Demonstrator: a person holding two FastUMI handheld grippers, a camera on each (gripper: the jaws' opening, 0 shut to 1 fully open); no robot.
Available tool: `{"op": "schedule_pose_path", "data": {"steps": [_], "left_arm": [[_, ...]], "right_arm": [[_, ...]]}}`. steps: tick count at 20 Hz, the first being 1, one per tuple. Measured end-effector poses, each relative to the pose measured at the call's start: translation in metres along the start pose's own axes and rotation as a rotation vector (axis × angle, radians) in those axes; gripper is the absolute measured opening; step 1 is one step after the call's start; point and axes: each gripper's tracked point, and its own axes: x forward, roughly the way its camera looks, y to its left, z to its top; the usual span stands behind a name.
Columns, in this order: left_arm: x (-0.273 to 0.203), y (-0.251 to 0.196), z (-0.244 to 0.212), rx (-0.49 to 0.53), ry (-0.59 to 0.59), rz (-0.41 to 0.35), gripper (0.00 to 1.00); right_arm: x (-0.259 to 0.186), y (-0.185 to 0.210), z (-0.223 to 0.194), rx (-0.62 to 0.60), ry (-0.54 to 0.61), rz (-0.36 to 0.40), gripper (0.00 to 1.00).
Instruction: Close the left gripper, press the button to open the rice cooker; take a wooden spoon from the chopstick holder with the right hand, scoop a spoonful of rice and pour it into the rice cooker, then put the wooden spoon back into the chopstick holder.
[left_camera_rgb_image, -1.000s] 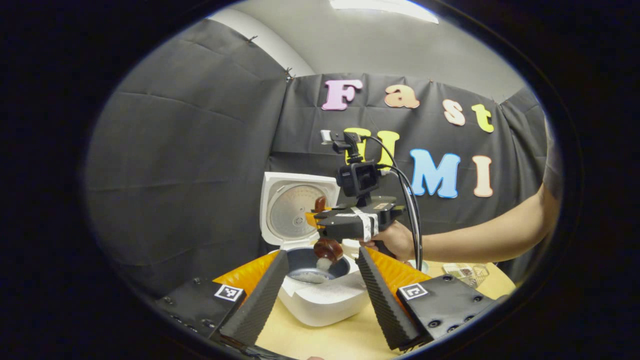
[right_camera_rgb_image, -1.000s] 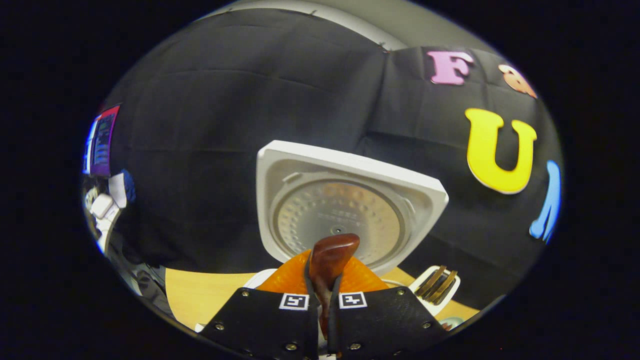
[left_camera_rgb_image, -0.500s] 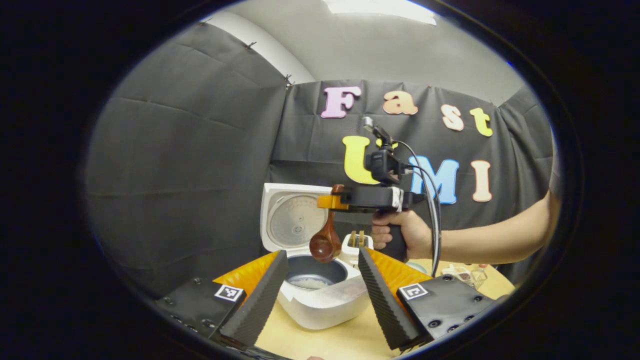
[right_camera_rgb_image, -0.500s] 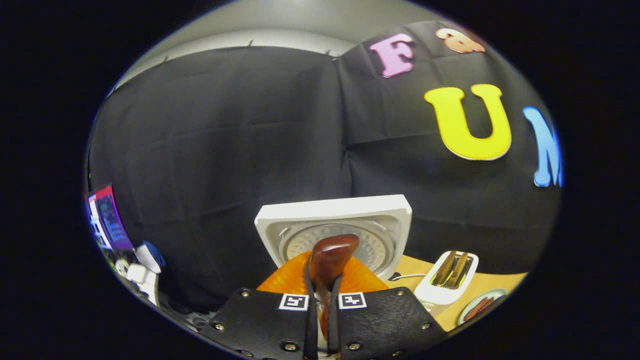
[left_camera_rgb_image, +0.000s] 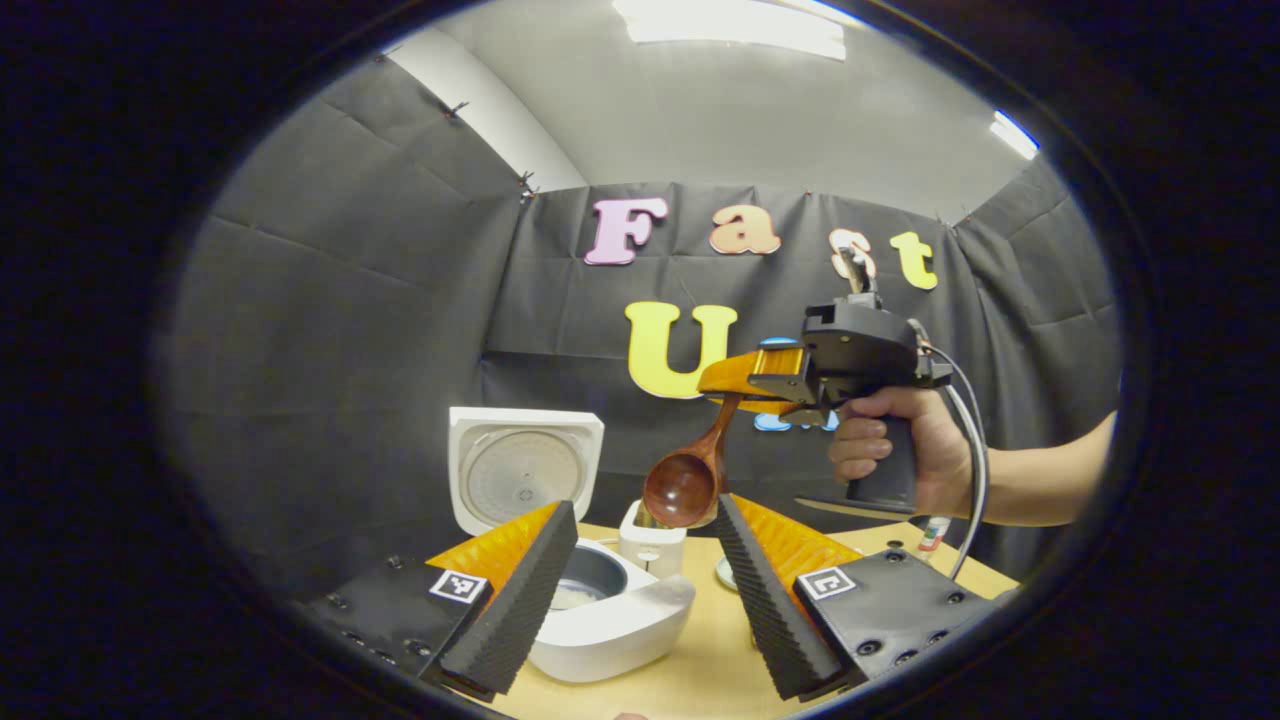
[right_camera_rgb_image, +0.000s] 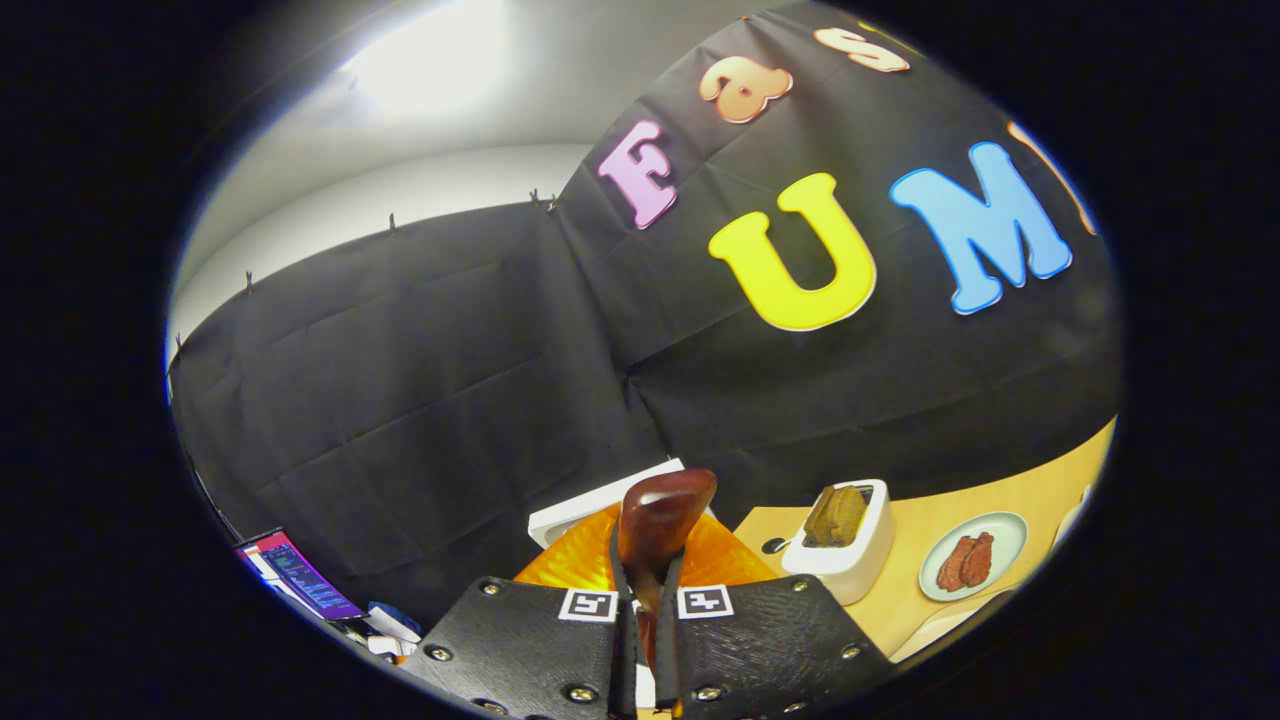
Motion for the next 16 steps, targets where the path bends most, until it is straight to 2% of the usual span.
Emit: {"op": "schedule_pose_path", "data": {"steps": [10, 14, 16], "left_arm": [[0.030, -0.095, 0.012, -0.006, 0.002, -0.170, 0.98], [0.042, -0.124, 0.010, 0.001, 0.002, -0.191, 0.96], [0.047, -0.139, 0.010, -0.006, 0.007, -0.206, 0.99]], "right_arm": [[-0.169, -0.087, 0.062, 0.061, -0.145, -0.222, 0.07], [-0.207, -0.122, 0.070, 0.052, -0.160, -0.292, 0.07], [-0.225, -0.137, 0.077, 0.053, -0.170, -0.322, 0.07]]}}
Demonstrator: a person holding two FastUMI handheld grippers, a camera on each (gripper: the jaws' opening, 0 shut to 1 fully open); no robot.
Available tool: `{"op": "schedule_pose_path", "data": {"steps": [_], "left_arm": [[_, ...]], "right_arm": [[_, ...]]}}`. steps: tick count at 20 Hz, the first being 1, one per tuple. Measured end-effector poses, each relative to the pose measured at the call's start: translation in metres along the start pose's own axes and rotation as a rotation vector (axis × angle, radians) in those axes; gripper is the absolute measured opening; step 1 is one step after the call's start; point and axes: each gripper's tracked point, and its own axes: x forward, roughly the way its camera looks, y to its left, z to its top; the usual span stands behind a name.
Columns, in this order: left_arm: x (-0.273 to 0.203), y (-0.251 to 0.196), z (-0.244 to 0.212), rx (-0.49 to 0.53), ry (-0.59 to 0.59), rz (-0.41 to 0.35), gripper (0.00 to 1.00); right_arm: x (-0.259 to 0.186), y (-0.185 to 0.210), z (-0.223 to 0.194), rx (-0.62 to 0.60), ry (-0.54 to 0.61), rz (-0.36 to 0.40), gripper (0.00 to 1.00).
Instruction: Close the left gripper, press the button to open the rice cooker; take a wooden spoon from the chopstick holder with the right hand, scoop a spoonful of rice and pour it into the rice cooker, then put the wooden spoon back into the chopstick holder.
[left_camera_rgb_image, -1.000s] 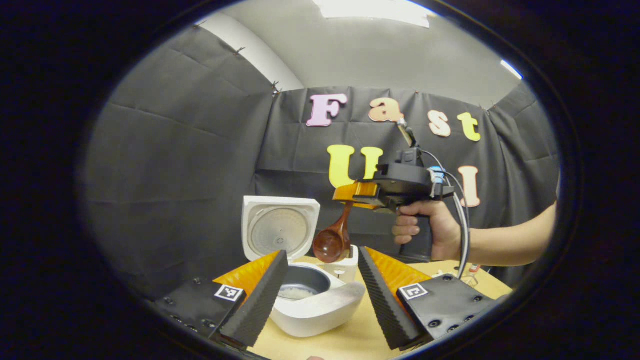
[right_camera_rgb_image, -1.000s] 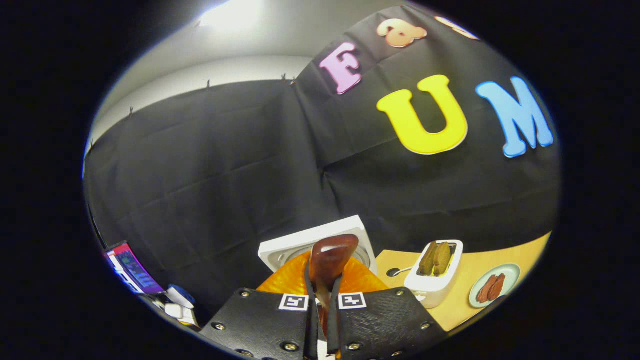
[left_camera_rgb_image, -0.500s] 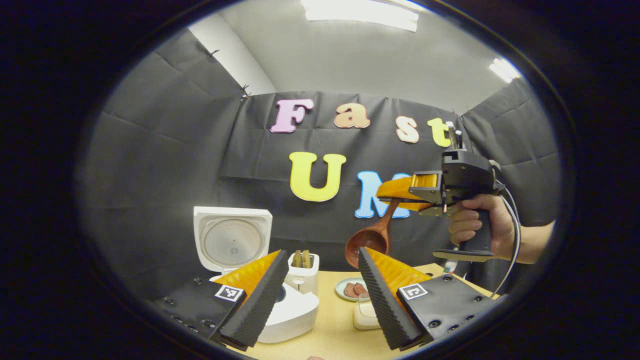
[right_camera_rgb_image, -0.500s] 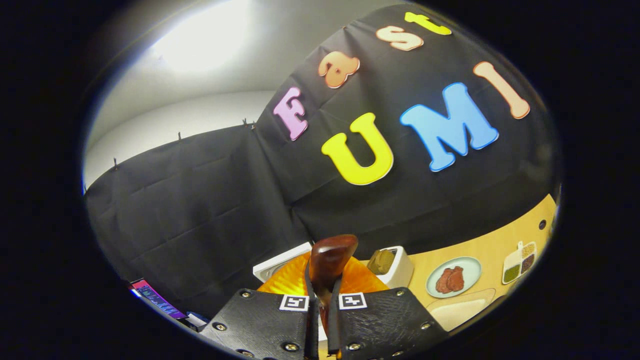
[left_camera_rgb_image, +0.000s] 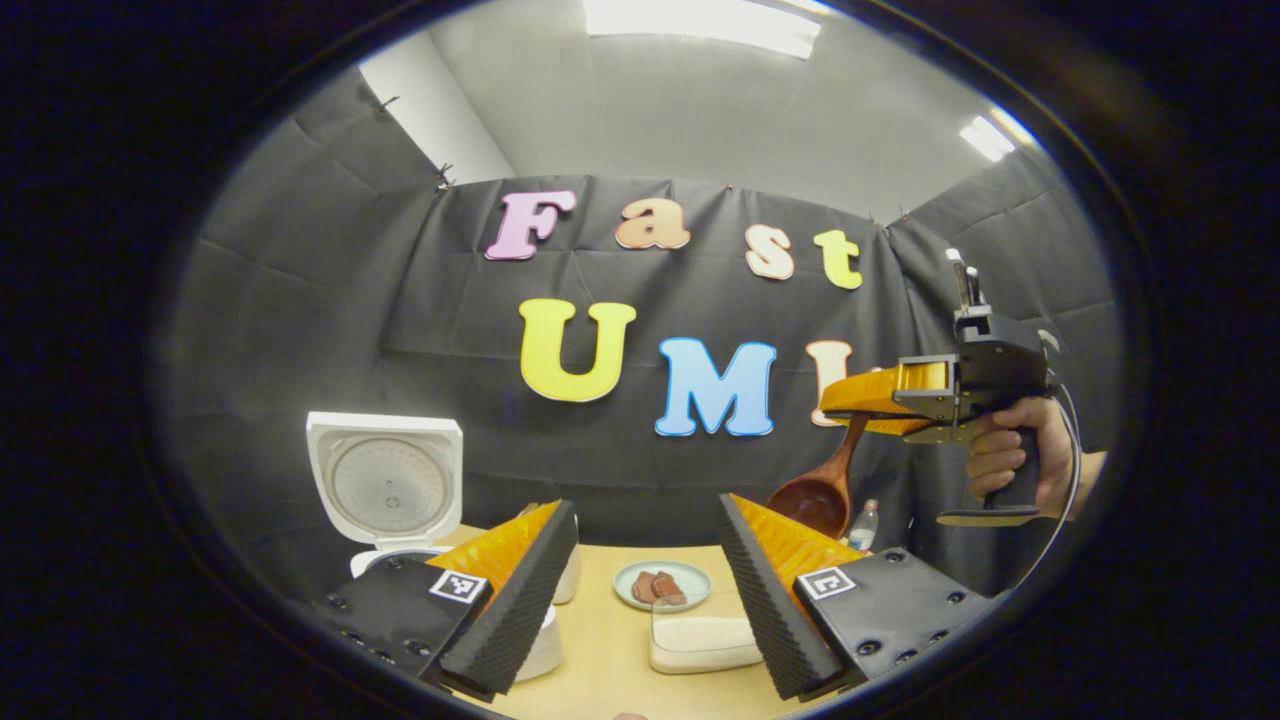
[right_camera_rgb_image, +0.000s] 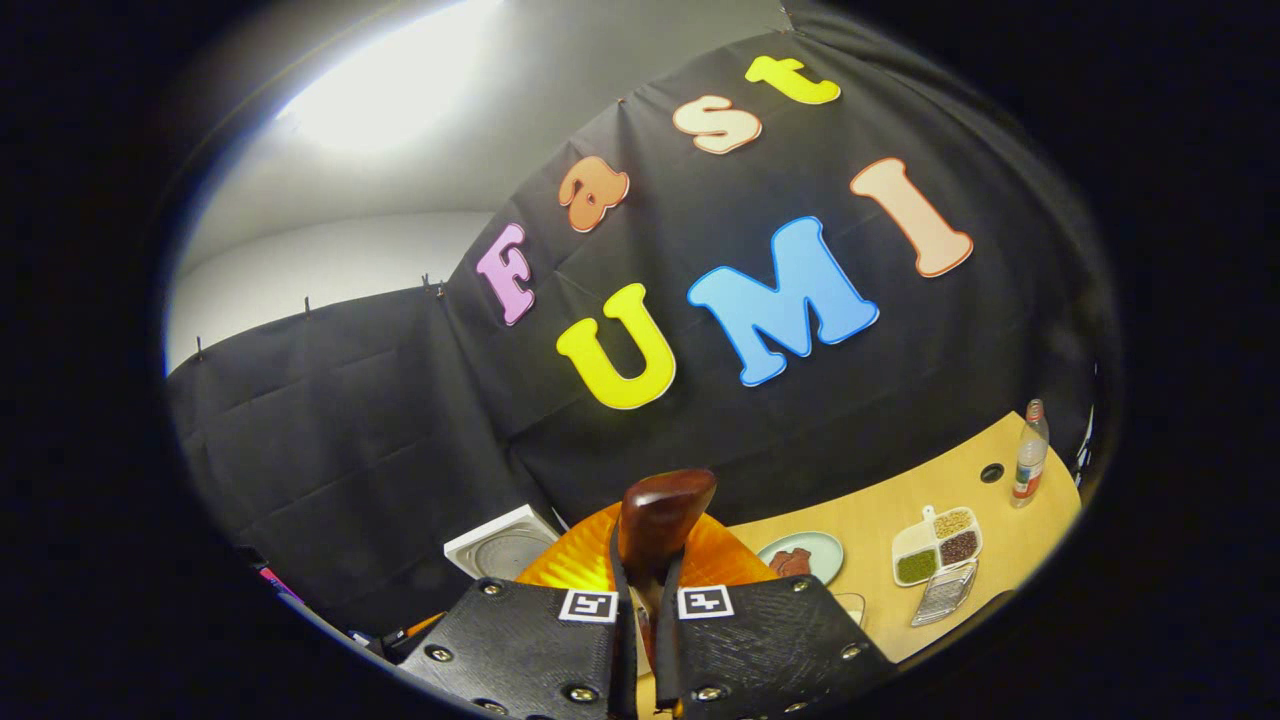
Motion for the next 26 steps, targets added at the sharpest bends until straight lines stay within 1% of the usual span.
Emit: {"op": "schedule_pose_path", "data": {"steps": [2, 3, 5, 8, 9, 12, 14, 17, 19, 20, 21, 26], "left_arm": [[0.009, -0.011, 0.000, 0.003, 0.008, -0.009, 0.99], [0.013, -0.015, 0.001, 0.009, 0.010, -0.012, 0.96], [0.021, -0.022, 0.004, 0.022, 0.016, -0.015, 0.98], [0.032, -0.033, 0.005, 0.021, 0.026, -0.021, 0.96], [0.036, -0.036, 0.006, 0.018, 0.030, -0.025, 0.97], [0.047, -0.044, 0.008, 0.028, 0.038, -0.031, 0.98], [0.050, -0.048, 0.007, 0.045, 0.040, -0.035, 0.98], [0.053, -0.054, 0.001, 0.062, 0.047, -0.037, 0.98], [0.051, -0.055, -0.006, 0.073, 0.063, -0.027, 0.97], [0.050, -0.055, -0.009, 0.073, 0.073, -0.023, 0.96], [0.050, -0.057, -0.011, 0.077, 0.077, -0.018, 0.97], [0.053, -0.063, -0.011, 0.095, 0.086, 0.012, 0.97]], "right_arm": [[-0.005, -0.019, 0.005, 0.006, -0.010, -0.025, 0.07], [-0.007, -0.031, 0.007, 0.009, -0.015, -0.041, 0.07], [-0.011, -0.053, 0.013, 0.016, -0.022, -0.076, 0.07], [-0.019, -0.087, 0.020, 0.042, -0.034, -0.136, 0.07], [-0.021, -0.097, 0.022, 0.046, -0.040, -0.158, 0.07], [-0.024, -0.113, 0.029, 0.043, -0.055, -0.222, 0.07], [-0.027, -0.129, 0.024, 0.042, -0.067, -0.263, 0.07], [-0.029, -0.164, 0.012, 0.033, -0.066, -0.333, 0.08], [-0.030, -0.185, 0.002, 0.024, -0.058, -0.364, 0.07], [-0.031, -0.198, -0.012, 0.025, -0.055, -0.385, 0.07], [-0.031, -0.206, -0.021, 0.028, -0.049, -0.402, 0.07], [-0.023, -0.246, -0.052, 0.025, -0.014, -0.474, 0.07]]}}
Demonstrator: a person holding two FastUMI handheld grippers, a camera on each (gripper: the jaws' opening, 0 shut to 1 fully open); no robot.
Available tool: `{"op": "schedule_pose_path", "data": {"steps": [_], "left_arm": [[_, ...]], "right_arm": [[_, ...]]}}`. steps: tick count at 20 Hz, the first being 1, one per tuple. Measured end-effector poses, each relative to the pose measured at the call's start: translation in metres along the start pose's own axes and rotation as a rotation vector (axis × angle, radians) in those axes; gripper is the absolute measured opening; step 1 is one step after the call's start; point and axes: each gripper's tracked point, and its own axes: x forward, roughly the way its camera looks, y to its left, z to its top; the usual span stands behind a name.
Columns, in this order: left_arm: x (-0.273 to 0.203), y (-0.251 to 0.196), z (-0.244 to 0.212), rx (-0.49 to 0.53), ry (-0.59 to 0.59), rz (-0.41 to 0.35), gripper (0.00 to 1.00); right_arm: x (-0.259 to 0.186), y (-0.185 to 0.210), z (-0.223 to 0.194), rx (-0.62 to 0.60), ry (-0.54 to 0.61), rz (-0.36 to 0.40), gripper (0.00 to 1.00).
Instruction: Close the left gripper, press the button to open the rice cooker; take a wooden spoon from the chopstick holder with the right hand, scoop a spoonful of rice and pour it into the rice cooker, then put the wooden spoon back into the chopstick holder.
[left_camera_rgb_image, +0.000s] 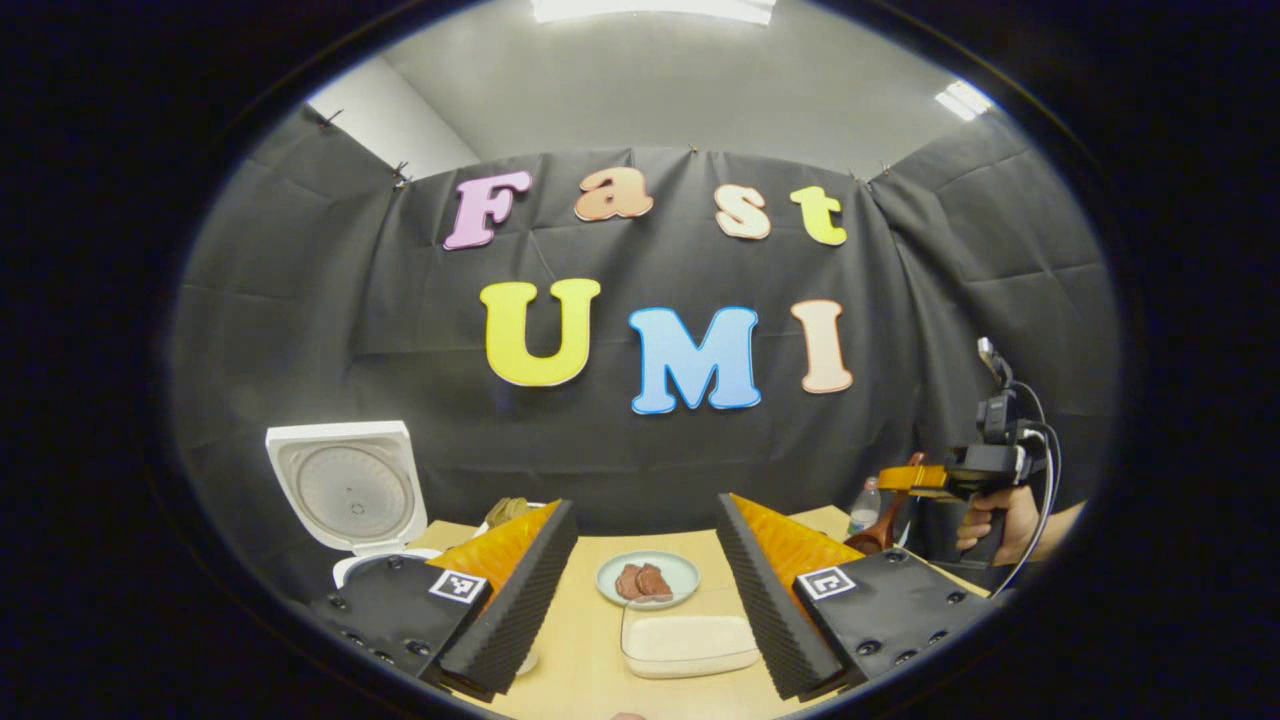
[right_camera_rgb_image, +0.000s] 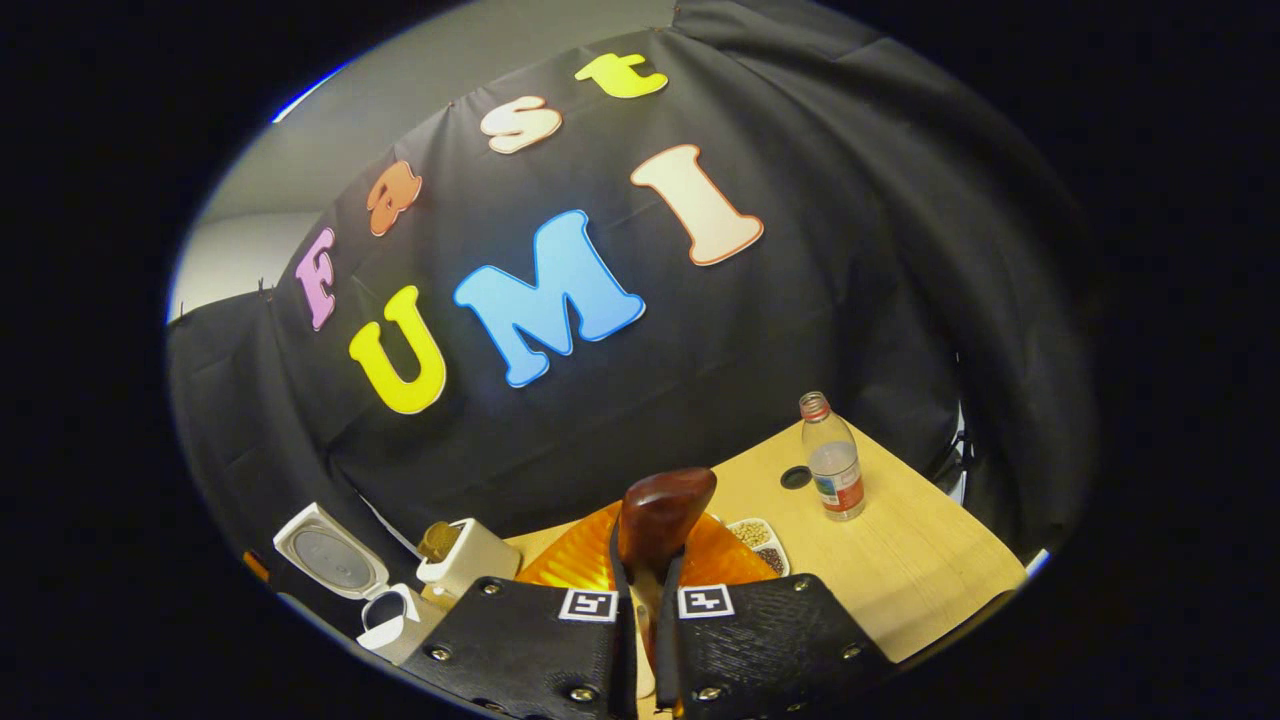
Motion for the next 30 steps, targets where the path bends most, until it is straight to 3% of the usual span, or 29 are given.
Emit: {"op": "schedule_pose_path", "data": {"steps": [5, 16, 19, 20, 21, 22, 24, 27, 30], "left_arm": [[-0.003, 0.000, -0.002, -0.003, 0.003, 0.046, 0.96], [-0.020, 0.012, -0.016, -0.002, 0.056, 0.181, 0.96], [-0.021, 0.013, -0.016, 0.017, 0.058, 0.174, 0.97], [-0.021, 0.014, -0.015, 0.021, 0.055, 0.161, 0.97], [-0.018, 0.016, -0.014, 0.027, 0.048, 0.150, 0.99], [-0.015, 0.019, -0.012, 0.031, 0.042, 0.136, 0.99], [-0.006, 0.022, -0.009, 0.016, 0.028, 0.096, 0.98], [0.007, 0.027, -0.006, -0.014, 0.006, 0.032, 0.98], [0.016, 0.038, -0.007, -0.049, -0.006, 0.006, 0.97]], "right_arm": [[0.028, -0.033, -0.018, 0.056, 0.019, -0.093, 0.07], [0.071, -0.053, -0.077, 0.021, 0.120, -0.134, 0.08], [0.077, -0.056, -0.086, 0.009, 0.130, -0.130, 0.10], [0.076, -0.060, -0.089, 0.007, 0.146, -0.137, 0.15], [0.079, -0.067, -0.099, -0.014, 0.159, -0.155, 0.12], [0.072, -0.072, -0.096, -0.029, 0.151, -0.164, 0.50], [0.050, -0.093, -0.083, -0.096, 0.119, -0.254, 0.96], [-0.001, -0.096, -0.048, -0.202, 0.033, -0.321, 0.98], [-0.042, -0.053, -0.010, -0.258, -0.055, -0.280, 0.98]]}}
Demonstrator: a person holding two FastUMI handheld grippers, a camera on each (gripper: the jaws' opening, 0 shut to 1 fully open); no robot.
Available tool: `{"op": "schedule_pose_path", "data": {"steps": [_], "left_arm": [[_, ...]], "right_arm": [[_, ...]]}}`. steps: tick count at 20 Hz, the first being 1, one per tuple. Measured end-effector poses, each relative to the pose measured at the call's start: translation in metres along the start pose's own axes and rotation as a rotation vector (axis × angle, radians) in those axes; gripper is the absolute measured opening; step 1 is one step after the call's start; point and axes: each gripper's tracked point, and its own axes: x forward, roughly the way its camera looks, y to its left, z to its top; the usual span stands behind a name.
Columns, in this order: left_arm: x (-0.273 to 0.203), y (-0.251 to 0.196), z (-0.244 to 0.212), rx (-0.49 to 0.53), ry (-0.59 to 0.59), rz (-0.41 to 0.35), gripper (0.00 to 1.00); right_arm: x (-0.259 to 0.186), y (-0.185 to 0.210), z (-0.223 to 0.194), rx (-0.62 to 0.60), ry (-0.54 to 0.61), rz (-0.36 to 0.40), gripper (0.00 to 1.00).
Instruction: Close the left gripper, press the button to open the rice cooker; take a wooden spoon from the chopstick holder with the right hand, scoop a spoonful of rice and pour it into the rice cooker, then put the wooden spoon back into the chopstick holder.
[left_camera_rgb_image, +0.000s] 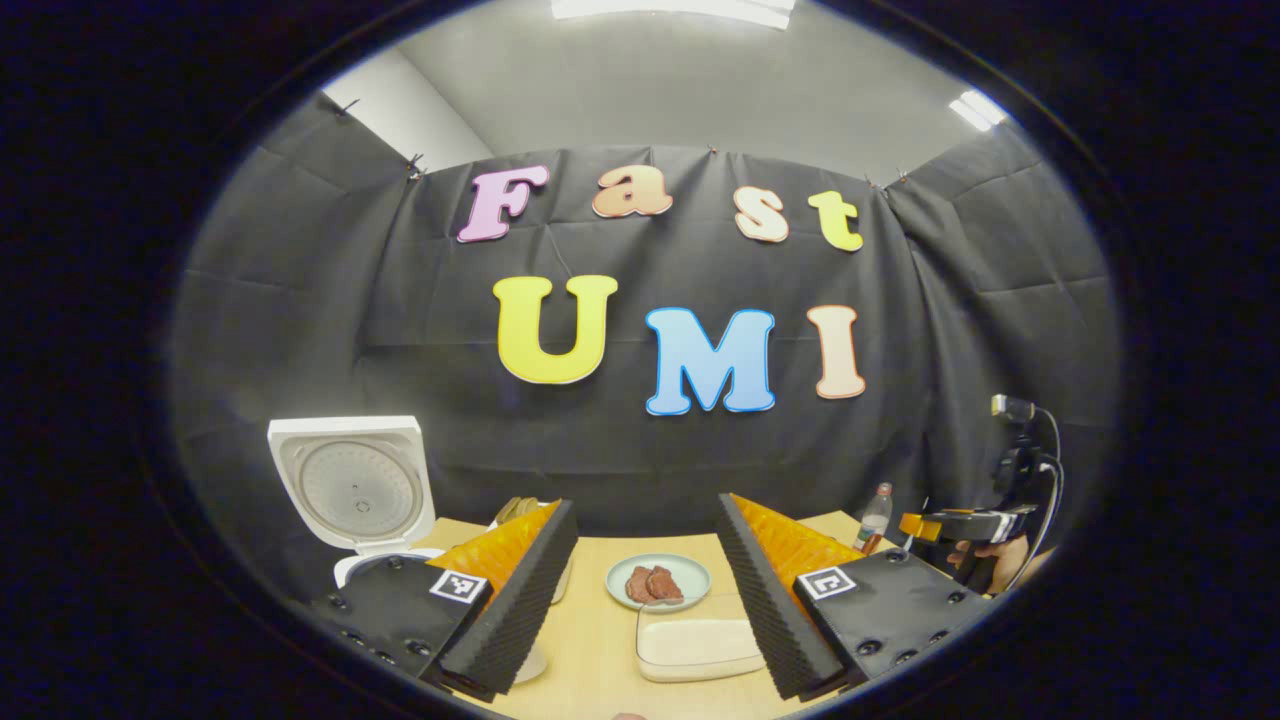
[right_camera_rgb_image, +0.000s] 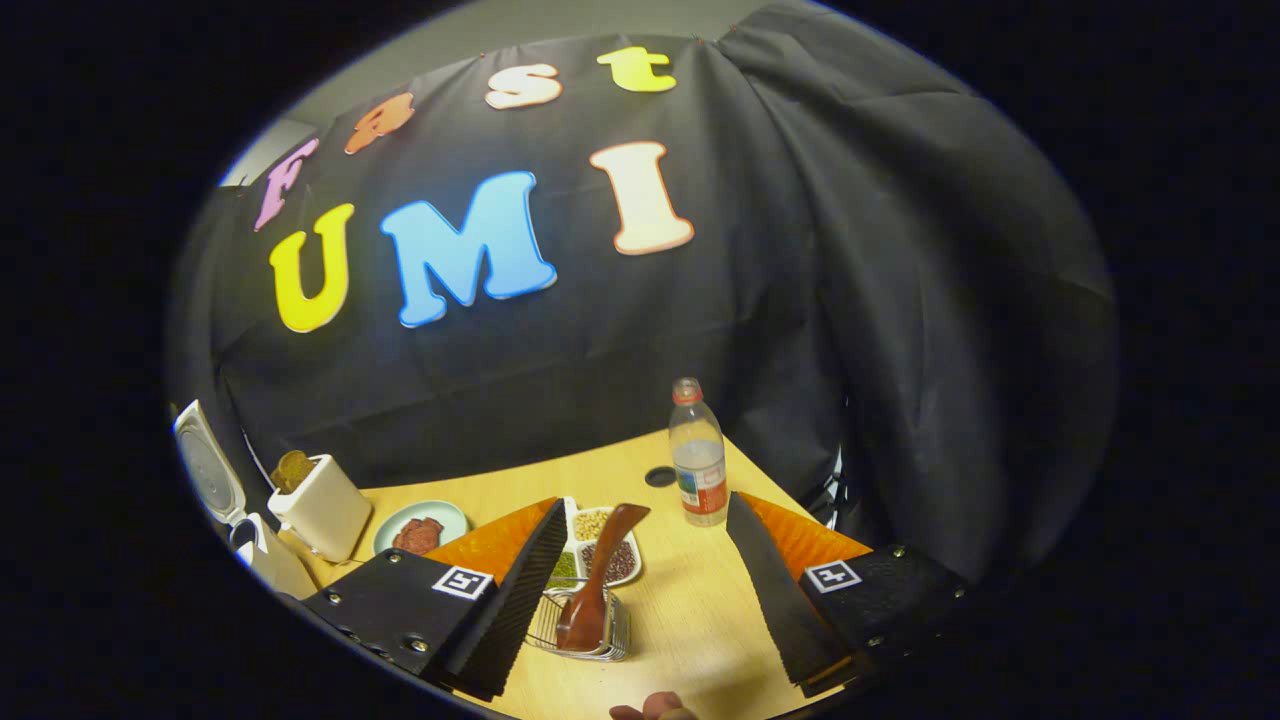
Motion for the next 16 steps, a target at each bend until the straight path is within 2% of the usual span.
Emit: {"op": "schedule_pose_path", "data": {"steps": [4, 6, 8, 12, 14, 16], "left_arm": [[0.004, 0.038, 0.009, -0.056, -0.011, 0.030, 0.97], [0.002, 0.069, 0.018, -0.099, -0.038, 0.077, 0.98], [0.002, 0.099, 0.021, -0.106, -0.032, 0.114, 0.96], [0.002, 0.159, 0.039, -0.046, -0.041, 0.172, 0.98], [0.004, 0.186, 0.055, -0.061, -0.062, 0.193, 0.96], [0.012, 0.211, 0.075, -0.090, -0.082, 0.215, 0.98]], "right_arm": [[-0.050, 0.052, 0.047, -0.015, -0.083, 0.092, 0.98], [-0.070, 0.079, 0.064, -0.037, -0.123, 0.139, 0.98], [-0.084, 0.100, 0.068, -0.072, -0.144, 0.169, 0.97], [-0.100, 0.135, 0.057, -0.090, -0.109, 0.226, 0.97], [-0.109, 0.143, 0.056, -0.082, -0.112, 0.236, 0.97], [-0.115, 0.145, 0.057, -0.076, -0.119, 0.231, 0.97]]}}
